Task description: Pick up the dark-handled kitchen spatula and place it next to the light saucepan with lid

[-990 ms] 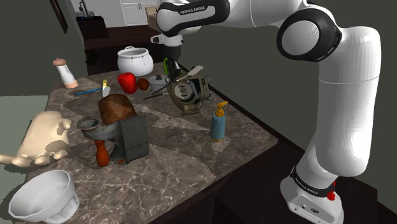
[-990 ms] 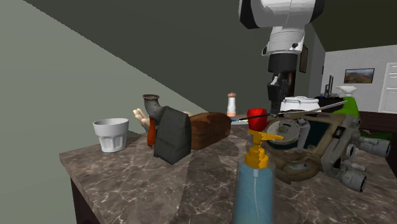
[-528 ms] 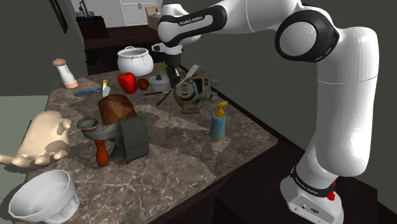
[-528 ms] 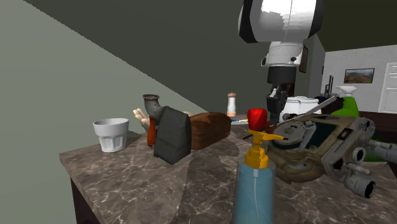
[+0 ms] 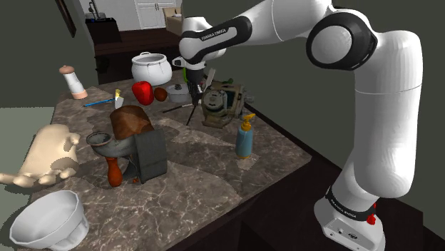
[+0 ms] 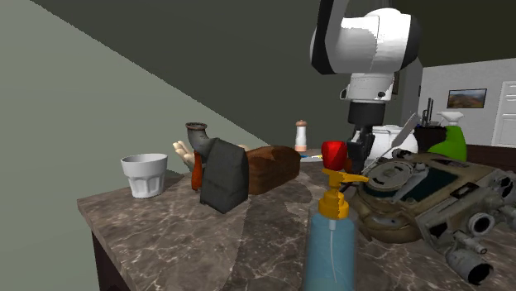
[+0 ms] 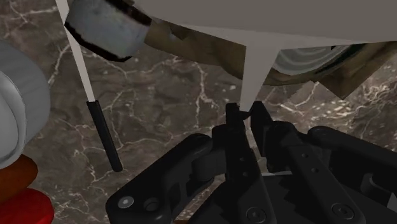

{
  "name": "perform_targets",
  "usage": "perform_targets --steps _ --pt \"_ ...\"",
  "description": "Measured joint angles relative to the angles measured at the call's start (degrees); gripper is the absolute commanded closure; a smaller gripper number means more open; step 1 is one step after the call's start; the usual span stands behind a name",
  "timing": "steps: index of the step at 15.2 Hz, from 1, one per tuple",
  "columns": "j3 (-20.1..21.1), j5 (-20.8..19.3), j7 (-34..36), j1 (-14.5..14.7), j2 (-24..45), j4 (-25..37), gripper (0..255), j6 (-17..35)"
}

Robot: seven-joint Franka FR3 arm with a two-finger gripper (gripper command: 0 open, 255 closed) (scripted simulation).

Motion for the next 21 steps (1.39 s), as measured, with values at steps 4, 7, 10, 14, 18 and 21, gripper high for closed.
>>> perform_targets --steps 4,7,10,14,18,21 --pt "-0.22 0.09 -0.51 -0.31 0.18 -1.59 255 3.08" --pt "-0.19 0.03 -0.22 -0.04 -0.39 -2.88 255 4.87" --pt "-0.08 0.49 -1.29 -0.39 -1.04 -4.62 255 7.31" --pt "-0.08 0.3 -0.59 0.03 -1.35 -5.47 255 8.43" --pt "0.04 0.59 -1.22 -0.16 -1.72 -6.08 255 8.82" --pt "0.06 0.32 -0.45 0.27 2.34 -3.41 0 9.54"
